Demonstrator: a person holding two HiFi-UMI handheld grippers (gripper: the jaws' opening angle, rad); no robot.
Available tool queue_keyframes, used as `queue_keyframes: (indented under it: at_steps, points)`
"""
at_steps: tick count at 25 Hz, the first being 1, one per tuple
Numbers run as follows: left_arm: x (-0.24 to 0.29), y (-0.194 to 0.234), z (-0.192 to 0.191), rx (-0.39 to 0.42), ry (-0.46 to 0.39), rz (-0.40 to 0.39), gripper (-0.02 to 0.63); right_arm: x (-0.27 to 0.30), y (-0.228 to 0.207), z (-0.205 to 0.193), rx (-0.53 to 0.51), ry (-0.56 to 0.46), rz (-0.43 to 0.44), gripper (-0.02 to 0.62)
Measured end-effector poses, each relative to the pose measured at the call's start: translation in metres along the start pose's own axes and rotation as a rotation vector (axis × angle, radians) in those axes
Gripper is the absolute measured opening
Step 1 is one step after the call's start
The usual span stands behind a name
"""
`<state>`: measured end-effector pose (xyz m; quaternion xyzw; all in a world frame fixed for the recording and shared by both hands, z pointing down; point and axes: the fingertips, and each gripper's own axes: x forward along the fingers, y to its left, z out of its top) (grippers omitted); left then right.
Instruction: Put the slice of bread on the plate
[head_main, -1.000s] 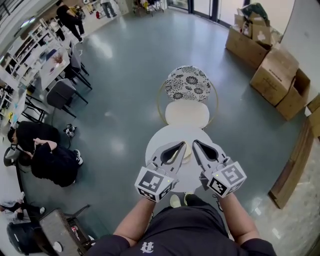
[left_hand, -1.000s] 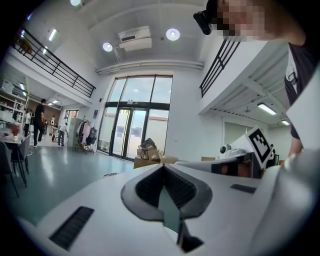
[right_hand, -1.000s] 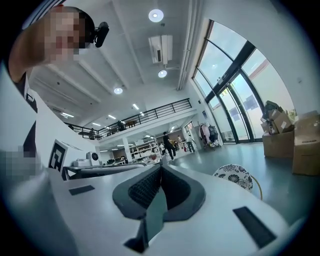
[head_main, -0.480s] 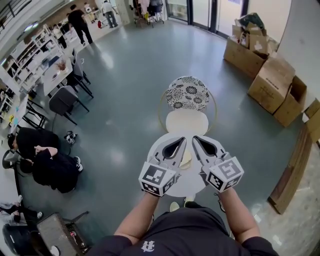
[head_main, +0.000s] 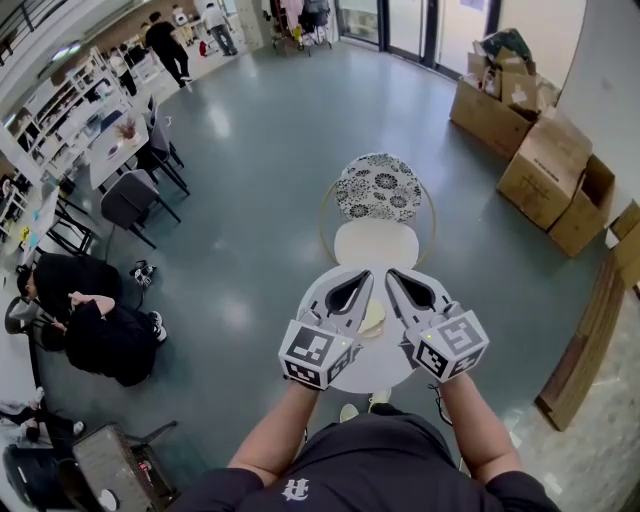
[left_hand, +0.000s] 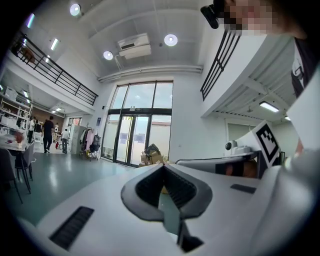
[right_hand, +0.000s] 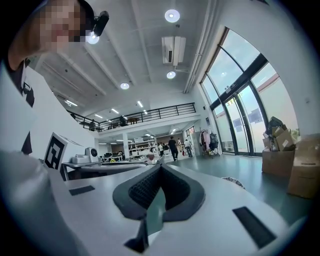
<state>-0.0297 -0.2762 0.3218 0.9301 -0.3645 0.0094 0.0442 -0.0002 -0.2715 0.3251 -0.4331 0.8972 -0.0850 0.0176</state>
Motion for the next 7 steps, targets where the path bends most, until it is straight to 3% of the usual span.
queue_keyframes:
  at_steps: [7]
  points:
    - [-0.0044,-0.0020,0.0000,0.003,0.006,-0.002,0.006,-0.0020,0.0054,0.0014,-0.007,0.002,-0.002,0.006]
